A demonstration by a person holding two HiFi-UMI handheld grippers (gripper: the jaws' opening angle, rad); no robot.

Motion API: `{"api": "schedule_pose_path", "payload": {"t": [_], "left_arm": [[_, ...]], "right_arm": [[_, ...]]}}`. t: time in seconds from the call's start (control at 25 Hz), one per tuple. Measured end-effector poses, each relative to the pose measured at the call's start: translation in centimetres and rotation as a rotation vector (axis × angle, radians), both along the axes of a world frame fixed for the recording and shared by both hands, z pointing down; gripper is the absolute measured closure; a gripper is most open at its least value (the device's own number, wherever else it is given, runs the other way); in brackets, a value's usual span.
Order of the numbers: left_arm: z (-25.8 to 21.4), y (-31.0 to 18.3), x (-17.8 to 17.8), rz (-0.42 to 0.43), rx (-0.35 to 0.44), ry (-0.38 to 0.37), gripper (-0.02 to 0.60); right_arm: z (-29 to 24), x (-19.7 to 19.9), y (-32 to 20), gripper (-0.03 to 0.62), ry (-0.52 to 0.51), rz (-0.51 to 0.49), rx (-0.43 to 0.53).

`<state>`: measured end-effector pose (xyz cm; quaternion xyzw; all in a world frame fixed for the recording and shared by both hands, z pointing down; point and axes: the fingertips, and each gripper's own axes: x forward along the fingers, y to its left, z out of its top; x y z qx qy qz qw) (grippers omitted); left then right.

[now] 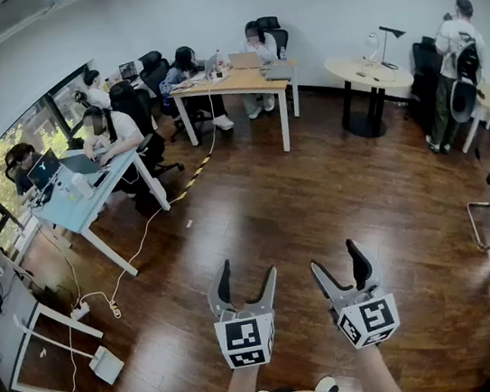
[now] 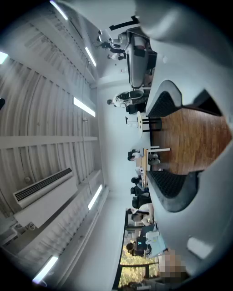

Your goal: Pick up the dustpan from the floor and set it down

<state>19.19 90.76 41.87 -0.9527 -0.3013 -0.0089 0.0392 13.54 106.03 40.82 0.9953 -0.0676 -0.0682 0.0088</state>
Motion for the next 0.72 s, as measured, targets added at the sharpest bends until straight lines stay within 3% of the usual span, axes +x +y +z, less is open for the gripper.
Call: {"api": "schedule_pose_path", "payload": {"t": [0.16, 0.44, 0.72], "left_arm": [[-2.0, -8.7, 1.3, -0.102, -0.016, 0.045, 0.220], [-2.7, -28.3, 2.2, -0.346, -0.050, 0.039, 0.222], [-2.2, -46.1, -1.4, -0.638, -0.058, 0.037, 0.221]], "right_arm": [[-1.4, 2.5, -8.2, 0.229, 0.001, -0.117, -0.008], [-3.9, 8.0, -25.2, 0.229, 0.029, -0.373, -0.024], [-4.5, 9.4, -44.8, 0.230, 0.037, -0.737, -0.041]]}}
